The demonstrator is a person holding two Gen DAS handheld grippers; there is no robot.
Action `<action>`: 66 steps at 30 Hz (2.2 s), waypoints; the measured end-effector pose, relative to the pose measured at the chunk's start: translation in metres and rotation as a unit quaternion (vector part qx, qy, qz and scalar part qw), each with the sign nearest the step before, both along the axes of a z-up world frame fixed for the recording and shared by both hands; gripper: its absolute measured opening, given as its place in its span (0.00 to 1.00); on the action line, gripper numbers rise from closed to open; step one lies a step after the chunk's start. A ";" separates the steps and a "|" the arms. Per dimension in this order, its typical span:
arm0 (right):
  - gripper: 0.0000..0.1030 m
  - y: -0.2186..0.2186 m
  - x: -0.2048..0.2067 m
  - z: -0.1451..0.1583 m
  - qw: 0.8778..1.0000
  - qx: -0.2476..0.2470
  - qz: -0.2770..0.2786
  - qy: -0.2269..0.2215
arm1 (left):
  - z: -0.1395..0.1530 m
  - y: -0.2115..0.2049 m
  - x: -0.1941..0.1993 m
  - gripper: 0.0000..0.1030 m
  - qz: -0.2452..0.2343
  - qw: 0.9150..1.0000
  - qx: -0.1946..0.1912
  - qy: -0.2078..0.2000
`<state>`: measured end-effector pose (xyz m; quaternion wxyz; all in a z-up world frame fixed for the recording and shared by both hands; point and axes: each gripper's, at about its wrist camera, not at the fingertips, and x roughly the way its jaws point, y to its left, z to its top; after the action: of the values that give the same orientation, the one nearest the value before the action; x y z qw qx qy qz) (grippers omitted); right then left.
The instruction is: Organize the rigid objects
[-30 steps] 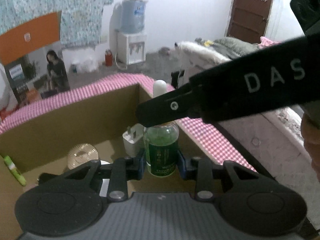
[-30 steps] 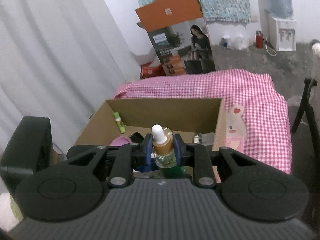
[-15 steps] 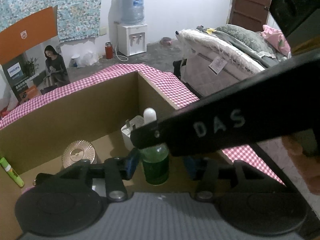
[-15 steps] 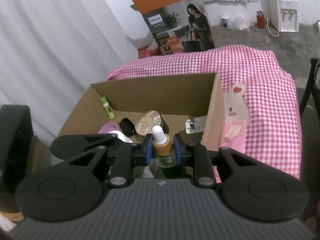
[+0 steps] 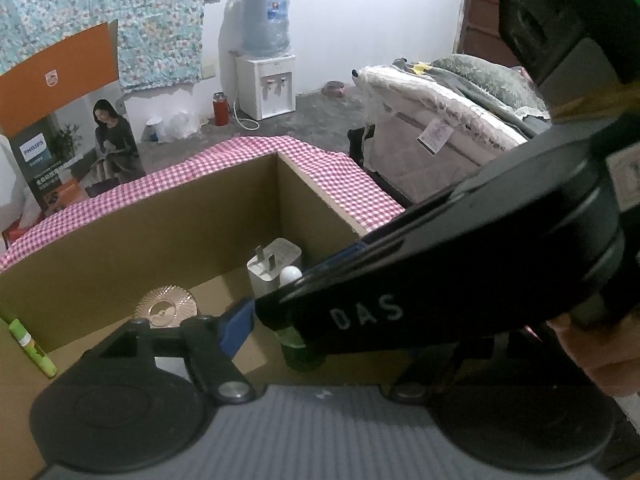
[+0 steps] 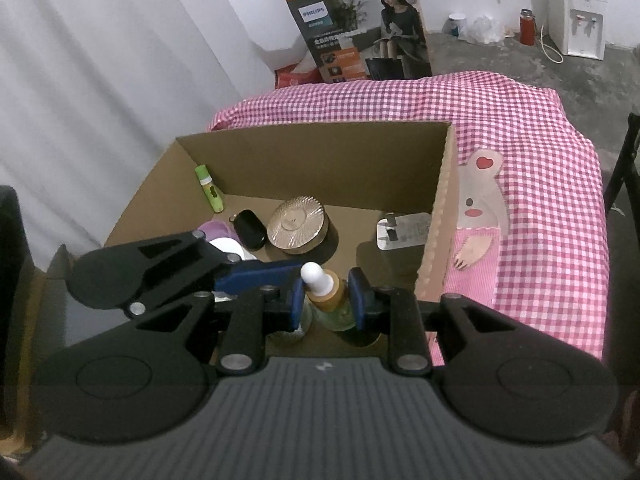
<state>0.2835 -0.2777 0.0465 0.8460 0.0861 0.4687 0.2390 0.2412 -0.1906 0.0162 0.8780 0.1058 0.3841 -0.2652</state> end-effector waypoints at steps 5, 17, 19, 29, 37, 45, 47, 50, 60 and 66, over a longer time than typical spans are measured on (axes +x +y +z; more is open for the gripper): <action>0.23 0.002 0.001 0.000 1.000 -0.004 0.000 0.001 | 0.004 0.000 -0.004 0.77 0.001 1.000 0.001 -0.010; 0.48 0.001 0.003 0.006 1.000 0.000 -0.007 0.006 | 0.016 0.003 -0.009 0.86 0.012 0.999 0.008 -0.028; 0.48 0.000 0.002 0.010 1.000 -0.001 -0.007 0.002 | 0.019 0.004 -0.010 0.87 0.013 0.999 0.006 -0.031; 0.60 -0.013 -0.029 0.047 0.997 0.038 -0.039 -0.052 | 0.043 0.008 -0.032 0.93 0.009 0.998 -0.001 -0.067; 0.99 -0.019 -0.109 0.098 0.979 0.055 -0.093 -0.176 | 0.077 0.041 -0.073 1.00 0.029 0.993 -0.034 -0.108; 0.99 -0.003 -0.174 0.127 0.957 0.037 -0.157 -0.241 | 0.104 0.085 -0.095 1.00 0.106 0.987 -0.032 -0.113; 0.99 0.006 -0.185 0.132 0.952 0.021 -0.165 -0.256 | 0.108 0.098 -0.101 1.00 0.128 0.984 -0.029 -0.120; 0.99 0.021 -0.199 0.139 0.944 -0.015 -0.178 -0.277 | 0.109 0.112 -0.105 1.00 0.163 0.979 -0.027 -0.120; 0.99 0.064 -0.224 0.136 0.931 -0.110 -0.208 -0.280 | 0.096 0.143 -0.114 1.00 0.229 0.966 -0.019 -0.120; 0.99 0.085 -0.212 0.095 0.944 -0.127 -0.204 -0.227 | 0.071 0.160 -0.101 1.00 0.248 0.968 -0.014 -0.034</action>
<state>0.0718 -0.1923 0.1417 0.9644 0.0147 0.2636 0.0132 0.1407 -0.0311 0.0870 0.9304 0.0035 0.3642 -0.0405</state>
